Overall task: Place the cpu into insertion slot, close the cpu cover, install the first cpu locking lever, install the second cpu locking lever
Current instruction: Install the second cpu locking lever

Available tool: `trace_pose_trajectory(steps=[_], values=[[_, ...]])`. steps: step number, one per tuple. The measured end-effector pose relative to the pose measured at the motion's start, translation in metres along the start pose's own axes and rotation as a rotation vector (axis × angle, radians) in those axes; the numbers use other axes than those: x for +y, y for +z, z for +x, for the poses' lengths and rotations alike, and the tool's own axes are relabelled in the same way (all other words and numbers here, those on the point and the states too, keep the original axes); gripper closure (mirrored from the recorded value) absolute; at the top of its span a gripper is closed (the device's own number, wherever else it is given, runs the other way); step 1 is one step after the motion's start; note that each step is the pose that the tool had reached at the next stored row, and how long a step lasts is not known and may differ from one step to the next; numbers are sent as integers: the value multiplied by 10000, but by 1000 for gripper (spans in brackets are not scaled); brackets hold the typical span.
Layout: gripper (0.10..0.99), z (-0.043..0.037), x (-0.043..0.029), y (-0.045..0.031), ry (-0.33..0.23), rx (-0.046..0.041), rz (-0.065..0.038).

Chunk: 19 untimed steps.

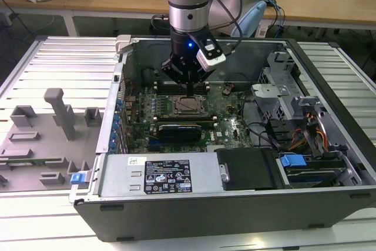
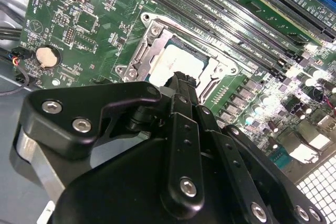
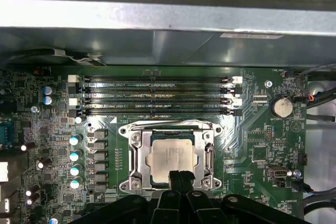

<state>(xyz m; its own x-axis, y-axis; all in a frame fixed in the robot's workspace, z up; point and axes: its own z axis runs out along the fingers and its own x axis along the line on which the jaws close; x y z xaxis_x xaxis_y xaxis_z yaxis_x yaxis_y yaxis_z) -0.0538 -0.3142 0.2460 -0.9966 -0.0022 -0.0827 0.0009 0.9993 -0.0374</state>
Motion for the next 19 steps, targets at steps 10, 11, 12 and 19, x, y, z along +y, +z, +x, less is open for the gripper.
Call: trace_pose_trajectory(steps=[10,11,12,19], values=[[980,-1,-1,-3,-1,0,-1],[980,0,-14,-3,-1,1,-1],[980,0,-36,-2,-1,1,-1],[980,0,-125,2,0,0,-2]])
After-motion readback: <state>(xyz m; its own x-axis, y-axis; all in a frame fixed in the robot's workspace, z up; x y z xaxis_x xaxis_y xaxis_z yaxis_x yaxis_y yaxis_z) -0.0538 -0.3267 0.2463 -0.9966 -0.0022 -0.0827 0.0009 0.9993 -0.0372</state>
